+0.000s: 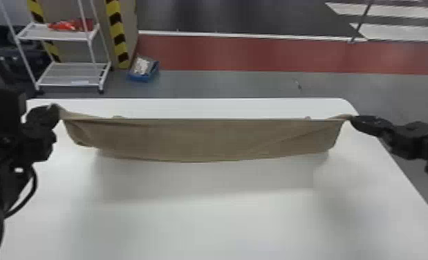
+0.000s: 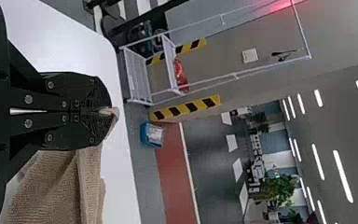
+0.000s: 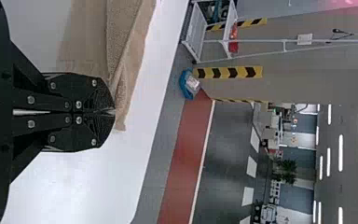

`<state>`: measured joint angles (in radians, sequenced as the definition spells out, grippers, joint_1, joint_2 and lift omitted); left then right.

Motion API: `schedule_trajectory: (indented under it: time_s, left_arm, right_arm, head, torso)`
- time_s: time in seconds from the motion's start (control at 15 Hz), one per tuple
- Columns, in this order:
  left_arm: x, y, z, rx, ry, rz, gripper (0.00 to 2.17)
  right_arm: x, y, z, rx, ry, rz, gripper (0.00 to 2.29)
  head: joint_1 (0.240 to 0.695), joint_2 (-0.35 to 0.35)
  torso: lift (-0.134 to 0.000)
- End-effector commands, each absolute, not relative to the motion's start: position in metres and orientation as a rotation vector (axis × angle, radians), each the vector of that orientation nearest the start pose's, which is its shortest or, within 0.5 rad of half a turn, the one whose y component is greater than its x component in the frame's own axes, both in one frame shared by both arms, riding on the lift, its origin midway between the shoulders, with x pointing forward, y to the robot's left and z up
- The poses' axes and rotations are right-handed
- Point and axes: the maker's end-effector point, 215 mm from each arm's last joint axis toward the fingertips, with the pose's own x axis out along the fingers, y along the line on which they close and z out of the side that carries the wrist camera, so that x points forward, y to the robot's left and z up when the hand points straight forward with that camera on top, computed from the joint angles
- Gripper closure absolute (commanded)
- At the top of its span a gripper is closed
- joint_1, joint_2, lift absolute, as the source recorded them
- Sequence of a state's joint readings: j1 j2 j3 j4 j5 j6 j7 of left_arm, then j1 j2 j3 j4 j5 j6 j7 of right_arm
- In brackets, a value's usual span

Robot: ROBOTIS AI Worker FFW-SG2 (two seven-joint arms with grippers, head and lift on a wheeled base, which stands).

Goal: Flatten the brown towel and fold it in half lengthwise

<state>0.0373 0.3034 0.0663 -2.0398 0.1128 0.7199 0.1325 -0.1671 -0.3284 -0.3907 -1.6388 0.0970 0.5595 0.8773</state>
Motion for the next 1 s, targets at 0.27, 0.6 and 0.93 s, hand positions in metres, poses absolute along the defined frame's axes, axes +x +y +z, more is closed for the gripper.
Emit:
schedule_trajectory:
  time_s: [0.27,0.6,0.93]
  left_arm:
    - [0.707,0.340,-0.205,0.190,0.083,0.158,1.73]
    - [0.724,0.326,-0.162,0.153,0.048,0.127,1.73]
    - [0.575,0.347,-0.309,0.317,0.413,0.214,1.73]
  right_arm:
    - [0.696,-0.427,-0.208,-0.178,0.141,0.291,1.74]
    - [0.703,-0.431,-0.197,-0.191,0.127,0.294,1.74]
    - [0.591,-0.428,-0.296,-0.148,0.287,0.366,1.74]
  head:
    - [0.545,-0.047]
    - [0.394,-0.073]
    - [0.494,-0.073]
  torso:
    - [-0.128]
    - [-0.128]
    - [-0.128]
